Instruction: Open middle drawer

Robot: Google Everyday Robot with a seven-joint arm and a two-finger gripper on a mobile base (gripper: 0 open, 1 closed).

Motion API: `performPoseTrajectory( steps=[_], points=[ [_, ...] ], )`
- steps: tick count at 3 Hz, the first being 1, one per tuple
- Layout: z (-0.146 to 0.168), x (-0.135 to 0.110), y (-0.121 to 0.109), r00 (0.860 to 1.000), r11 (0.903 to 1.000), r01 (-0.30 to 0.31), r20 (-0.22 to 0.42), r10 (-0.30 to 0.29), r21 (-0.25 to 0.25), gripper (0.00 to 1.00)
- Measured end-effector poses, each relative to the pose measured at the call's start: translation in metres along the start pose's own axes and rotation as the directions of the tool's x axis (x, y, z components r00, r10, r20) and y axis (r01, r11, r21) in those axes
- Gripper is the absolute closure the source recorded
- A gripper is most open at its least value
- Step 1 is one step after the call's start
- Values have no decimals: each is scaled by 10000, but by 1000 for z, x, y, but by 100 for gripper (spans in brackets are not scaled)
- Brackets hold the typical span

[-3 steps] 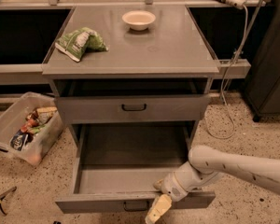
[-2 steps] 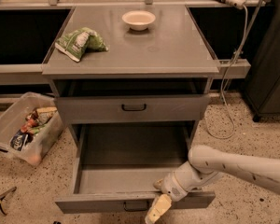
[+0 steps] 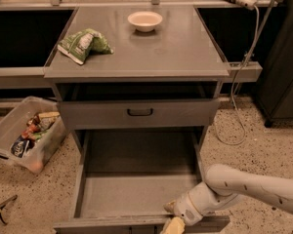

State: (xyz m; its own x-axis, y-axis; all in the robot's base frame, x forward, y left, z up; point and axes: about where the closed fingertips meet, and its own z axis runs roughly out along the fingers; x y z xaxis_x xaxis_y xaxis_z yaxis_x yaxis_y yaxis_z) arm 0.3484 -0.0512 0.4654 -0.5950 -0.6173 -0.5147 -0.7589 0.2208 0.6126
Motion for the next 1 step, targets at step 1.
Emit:
performPoseTrajectory(
  steps=[1],
  points=[
    [0,0,0,10000,10000,0,0,0,-1,0]
  ],
)
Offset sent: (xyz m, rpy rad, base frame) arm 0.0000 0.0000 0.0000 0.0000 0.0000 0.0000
